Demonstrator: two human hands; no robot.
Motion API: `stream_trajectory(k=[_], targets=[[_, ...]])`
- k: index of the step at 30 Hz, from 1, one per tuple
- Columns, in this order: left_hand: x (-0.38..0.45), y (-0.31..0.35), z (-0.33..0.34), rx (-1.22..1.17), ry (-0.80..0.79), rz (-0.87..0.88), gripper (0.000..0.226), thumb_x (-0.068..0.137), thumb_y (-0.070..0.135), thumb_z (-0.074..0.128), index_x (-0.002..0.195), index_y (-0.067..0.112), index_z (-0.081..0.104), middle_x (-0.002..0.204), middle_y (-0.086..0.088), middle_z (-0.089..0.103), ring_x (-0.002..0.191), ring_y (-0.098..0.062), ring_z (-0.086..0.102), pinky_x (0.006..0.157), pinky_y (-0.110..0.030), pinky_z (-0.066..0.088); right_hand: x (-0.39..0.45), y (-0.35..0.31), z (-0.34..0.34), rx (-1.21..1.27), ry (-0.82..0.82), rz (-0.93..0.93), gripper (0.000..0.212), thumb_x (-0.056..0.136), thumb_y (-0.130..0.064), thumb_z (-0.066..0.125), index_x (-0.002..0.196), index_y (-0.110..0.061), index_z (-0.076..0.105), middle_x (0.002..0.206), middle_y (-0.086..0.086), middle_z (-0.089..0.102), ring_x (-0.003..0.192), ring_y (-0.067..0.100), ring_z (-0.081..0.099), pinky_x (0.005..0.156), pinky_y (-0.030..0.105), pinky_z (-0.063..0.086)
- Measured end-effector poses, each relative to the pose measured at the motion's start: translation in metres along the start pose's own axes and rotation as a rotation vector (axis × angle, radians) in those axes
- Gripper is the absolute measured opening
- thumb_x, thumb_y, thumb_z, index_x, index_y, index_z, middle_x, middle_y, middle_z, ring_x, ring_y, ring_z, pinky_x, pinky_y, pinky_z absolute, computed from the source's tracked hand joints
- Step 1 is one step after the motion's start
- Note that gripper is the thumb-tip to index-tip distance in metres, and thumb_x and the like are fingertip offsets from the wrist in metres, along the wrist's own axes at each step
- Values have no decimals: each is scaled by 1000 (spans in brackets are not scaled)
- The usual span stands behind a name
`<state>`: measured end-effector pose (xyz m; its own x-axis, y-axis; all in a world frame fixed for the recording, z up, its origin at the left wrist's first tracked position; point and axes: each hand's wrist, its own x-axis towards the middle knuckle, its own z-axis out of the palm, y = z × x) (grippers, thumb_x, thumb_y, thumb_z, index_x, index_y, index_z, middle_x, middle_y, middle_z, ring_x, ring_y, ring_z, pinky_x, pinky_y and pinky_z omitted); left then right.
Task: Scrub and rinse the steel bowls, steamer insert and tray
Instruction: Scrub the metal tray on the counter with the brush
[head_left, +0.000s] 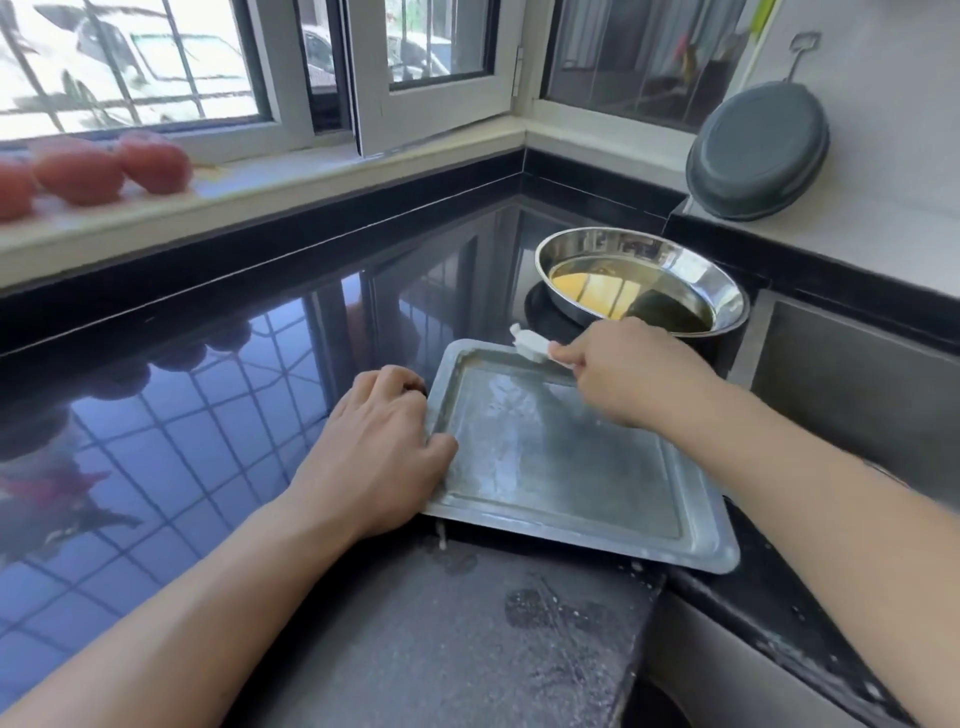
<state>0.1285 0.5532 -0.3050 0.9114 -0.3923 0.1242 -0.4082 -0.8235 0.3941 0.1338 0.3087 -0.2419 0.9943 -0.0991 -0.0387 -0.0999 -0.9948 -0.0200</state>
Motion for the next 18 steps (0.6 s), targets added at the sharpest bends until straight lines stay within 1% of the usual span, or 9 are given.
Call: stream_trajectory(k=[2,4,6,8,10,11,13,15,18], targets=[[0,0,1,-9,10,0,26,100,38,46,92,16,57,142,7,42,136,-14,30,111,-30,26,-19,27,0,-21,-43,54,56,98,-15,40,143,-47,50,114,3,59,78,20,53,64,34,45],[0,0,1,-15,12,1,26,100,38,46,90,16,56,142,7,42,136,-14,30,111,-31,27,-30,44,-1,-18,-58,91,61,98,-14,38,144,-53,44,118,4,61,83,23,55,71,34,49],[0,0,1,-16,15,11,25,100,37,47,89,17,56,142,6,43,135,-15,30,111,-32,28,-30,52,-3,-17,-37,84,60,99,-15,36,144,-54,45,116,4,63,87,24,57,73,35,49],[1,0,0,-20,10,13,24,99,37,48,88,17,54,142,6,42,134,-14,30,110,-31,28,-25,45,-3,-43,-15,36,58,101,-15,35,146,-52,44,124,2,63,92,25,57,75,35,50],[2,0,-1,-21,1,14,23,99,36,48,87,17,54,142,7,42,133,-14,30,109,-30,28,-20,27,1,-31,-3,-46,59,102,-13,36,148,-50,41,128,1,61,99,26,59,82,38,52],[2,0,-2,-20,1,16,23,98,36,47,86,18,54,142,7,42,133,-13,30,108,-29,28,-15,17,4,-6,-3,-97,61,101,-13,36,149,-50,38,125,2,61,102,28,60,85,40,53],[2,0,-2,-20,0,21,23,99,35,47,86,18,53,142,7,42,132,-13,30,106,-28,27,-5,3,10,1,-2,-196,63,101,-13,37,151,-52,33,109,-1,54,102,29,59,86,42,51],[1,0,-2,-17,-6,19,22,100,35,48,88,18,55,142,7,42,131,-13,30,107,-28,27,2,-3,11,-78,-1,-269,62,103,-16,38,152,-52,29,100,-2,45,94,28,56,80,40,47],[1,-1,-1,-18,-4,14,23,98,36,48,88,17,57,141,7,43,130,-13,32,107,-29,29,1,11,10,-241,16,-374,62,103,-19,40,151,-55,26,94,-5,41,84,24,52,69,36,42]])
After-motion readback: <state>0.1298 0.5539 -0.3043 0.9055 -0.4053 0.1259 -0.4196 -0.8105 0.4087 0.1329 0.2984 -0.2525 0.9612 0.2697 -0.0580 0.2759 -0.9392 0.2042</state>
